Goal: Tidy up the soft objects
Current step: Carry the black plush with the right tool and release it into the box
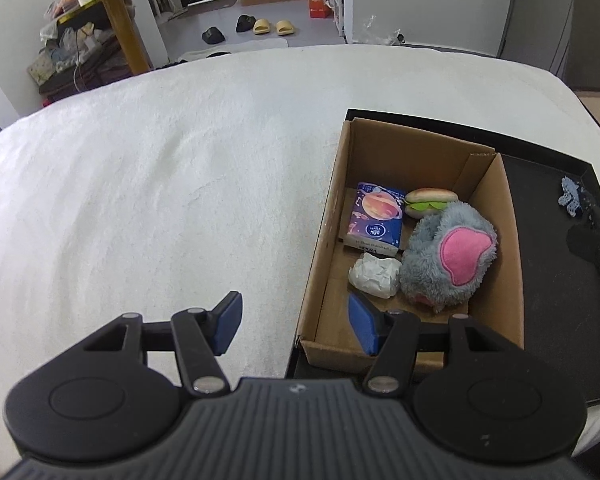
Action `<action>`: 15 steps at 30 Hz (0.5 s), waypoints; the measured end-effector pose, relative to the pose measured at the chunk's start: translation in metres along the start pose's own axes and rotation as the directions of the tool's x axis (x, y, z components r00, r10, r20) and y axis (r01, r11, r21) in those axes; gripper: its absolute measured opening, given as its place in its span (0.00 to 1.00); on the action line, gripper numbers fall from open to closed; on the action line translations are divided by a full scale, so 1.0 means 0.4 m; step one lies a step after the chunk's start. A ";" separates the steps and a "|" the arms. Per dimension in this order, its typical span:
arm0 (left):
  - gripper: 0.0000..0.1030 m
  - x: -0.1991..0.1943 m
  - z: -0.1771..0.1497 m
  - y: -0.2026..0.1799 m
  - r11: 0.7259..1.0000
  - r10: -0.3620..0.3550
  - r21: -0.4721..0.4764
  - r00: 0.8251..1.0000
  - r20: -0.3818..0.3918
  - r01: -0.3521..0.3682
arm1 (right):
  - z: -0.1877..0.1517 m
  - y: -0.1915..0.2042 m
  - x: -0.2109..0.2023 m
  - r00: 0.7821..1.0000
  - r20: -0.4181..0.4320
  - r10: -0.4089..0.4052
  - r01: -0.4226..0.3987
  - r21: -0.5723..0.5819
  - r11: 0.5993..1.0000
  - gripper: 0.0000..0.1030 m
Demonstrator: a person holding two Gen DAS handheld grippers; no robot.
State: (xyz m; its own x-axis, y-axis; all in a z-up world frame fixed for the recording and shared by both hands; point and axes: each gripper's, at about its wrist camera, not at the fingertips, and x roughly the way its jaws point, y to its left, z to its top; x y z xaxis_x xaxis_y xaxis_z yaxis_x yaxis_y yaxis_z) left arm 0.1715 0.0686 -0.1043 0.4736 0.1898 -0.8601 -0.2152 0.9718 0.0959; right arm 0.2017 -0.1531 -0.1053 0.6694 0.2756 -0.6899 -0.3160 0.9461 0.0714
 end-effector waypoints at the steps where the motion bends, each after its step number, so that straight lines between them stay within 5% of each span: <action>1: 0.56 0.003 0.000 0.002 1.000 -0.003 -0.003 1.000 -0.005 0.003 | 0.002 0.009 0.000 1.000 -0.002 0.010 -0.010 -0.007 1.000 0.37; 15: 0.52 0.020 -0.003 0.015 0.998 -0.056 -0.012 0.998 -0.021 0.056 | 0.039 0.108 0.021 0.994 -0.037 0.105 -0.107 -0.058 0.993 0.39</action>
State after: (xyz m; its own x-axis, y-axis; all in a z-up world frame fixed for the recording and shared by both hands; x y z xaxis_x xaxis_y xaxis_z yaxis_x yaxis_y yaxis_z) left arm 0.1731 0.0757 -0.1110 0.4667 0.1321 -0.8745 -0.1984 0.9792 0.0420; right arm 0.2042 -0.1073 -0.0970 0.6074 0.3670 -0.7045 -0.4246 0.8996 0.1025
